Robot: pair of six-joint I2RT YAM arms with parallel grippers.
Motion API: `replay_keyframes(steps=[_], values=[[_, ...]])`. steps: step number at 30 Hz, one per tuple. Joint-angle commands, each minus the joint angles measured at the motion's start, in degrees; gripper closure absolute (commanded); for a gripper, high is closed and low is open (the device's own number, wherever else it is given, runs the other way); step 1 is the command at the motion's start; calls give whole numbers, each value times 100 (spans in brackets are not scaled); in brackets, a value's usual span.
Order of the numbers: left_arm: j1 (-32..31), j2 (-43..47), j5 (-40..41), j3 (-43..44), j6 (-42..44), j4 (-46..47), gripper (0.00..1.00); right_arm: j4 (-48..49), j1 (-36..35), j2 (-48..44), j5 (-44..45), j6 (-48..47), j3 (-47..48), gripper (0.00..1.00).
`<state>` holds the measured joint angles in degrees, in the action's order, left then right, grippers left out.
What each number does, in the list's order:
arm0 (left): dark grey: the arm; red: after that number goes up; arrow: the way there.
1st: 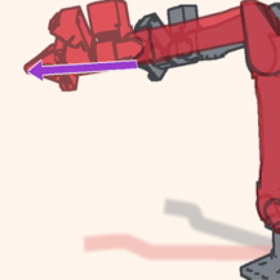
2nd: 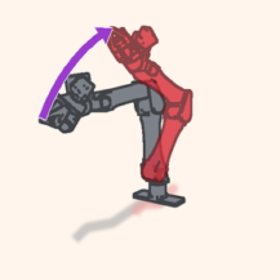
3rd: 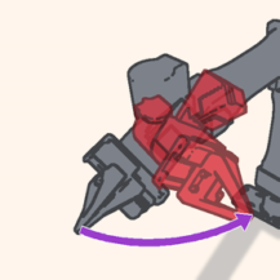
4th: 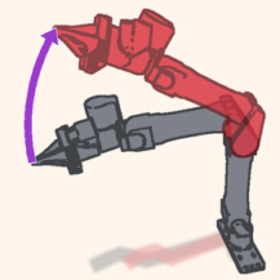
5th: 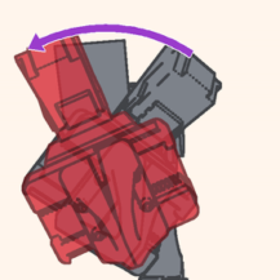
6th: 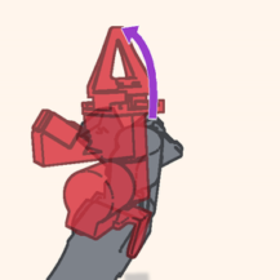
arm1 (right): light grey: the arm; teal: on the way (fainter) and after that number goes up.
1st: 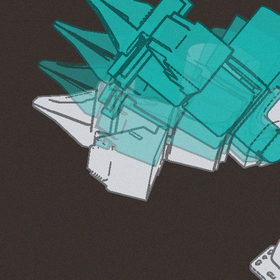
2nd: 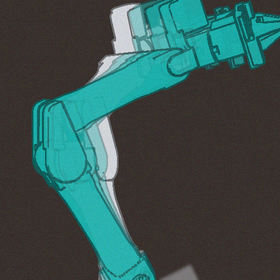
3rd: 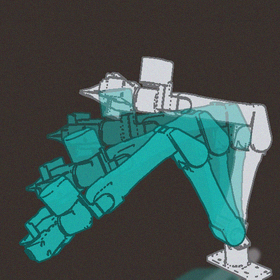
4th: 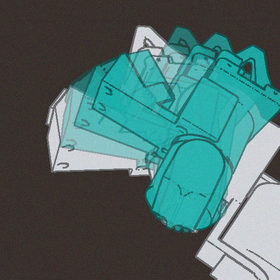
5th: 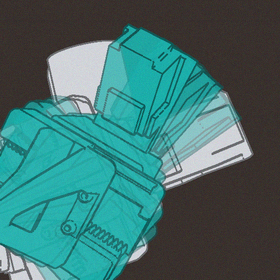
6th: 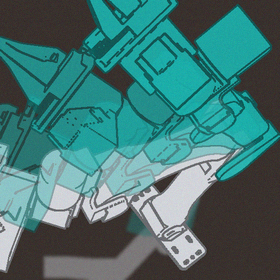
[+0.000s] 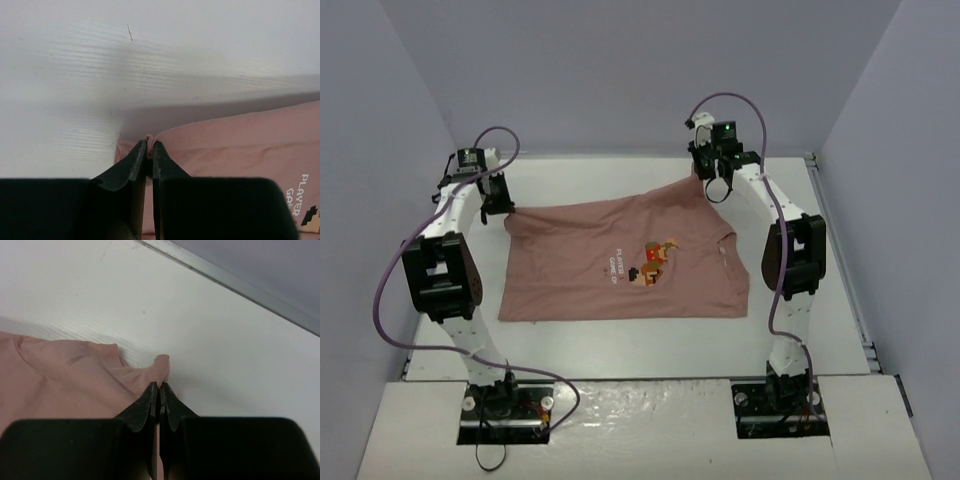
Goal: Fold and stack the t-shirts
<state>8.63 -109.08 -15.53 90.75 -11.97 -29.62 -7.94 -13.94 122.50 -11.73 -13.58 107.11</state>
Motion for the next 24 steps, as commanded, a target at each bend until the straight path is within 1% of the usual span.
replay_keyframes(steps=[1, 7, 12, 18, 24], values=[[69, 539, -72, -221, 18, 451, 100, 378, -106, -842, 91, -66, -356, 100], [69, 715, -64, -628, 29, 554, 100, 434, -154, -1253, 206, -66, -1077, 100], [69, 931, -30, -759, 19, 537, 100, 451, -205, -1596, 327, -31, -1444, 100], [69, 1282, 163, -1169, -33, 545, 100, 460, -284, -2158, 565, 265, -2178, 100], [63, 1375, 234, -1473, -134, 727, 100, 460, -438, -2549, 676, 588, -2756, 100]])
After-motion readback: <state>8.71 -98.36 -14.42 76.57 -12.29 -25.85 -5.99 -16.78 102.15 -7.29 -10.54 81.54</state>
